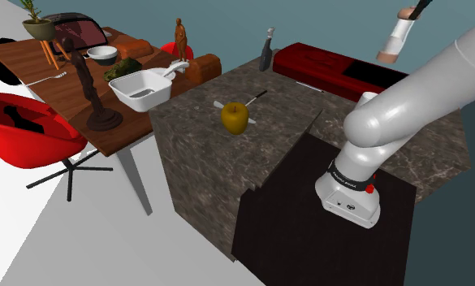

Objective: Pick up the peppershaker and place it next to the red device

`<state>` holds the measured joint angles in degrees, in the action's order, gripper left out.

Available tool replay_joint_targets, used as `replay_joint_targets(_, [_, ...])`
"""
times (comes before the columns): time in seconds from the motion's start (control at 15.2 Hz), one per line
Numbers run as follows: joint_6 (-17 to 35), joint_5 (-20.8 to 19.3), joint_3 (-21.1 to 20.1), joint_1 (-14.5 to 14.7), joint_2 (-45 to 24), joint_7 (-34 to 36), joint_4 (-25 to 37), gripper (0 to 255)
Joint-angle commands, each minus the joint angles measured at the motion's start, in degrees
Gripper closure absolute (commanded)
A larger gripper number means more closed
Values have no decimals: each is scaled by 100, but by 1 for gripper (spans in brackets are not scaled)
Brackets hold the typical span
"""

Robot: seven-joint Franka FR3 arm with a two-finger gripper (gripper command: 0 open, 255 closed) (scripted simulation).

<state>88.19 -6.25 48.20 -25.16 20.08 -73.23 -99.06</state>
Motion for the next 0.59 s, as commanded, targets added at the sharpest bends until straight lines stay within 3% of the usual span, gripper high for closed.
replay_joint_targets(0.0, [-53,-2,241,-30,-57,-292,113,255])
replay_joint_targets(0.33, [-214,171,1102,-7,-433,-1176,580,255])
replay_joint_targets(0.53, [-323,490,1883,123,-883,-1848,954,255])
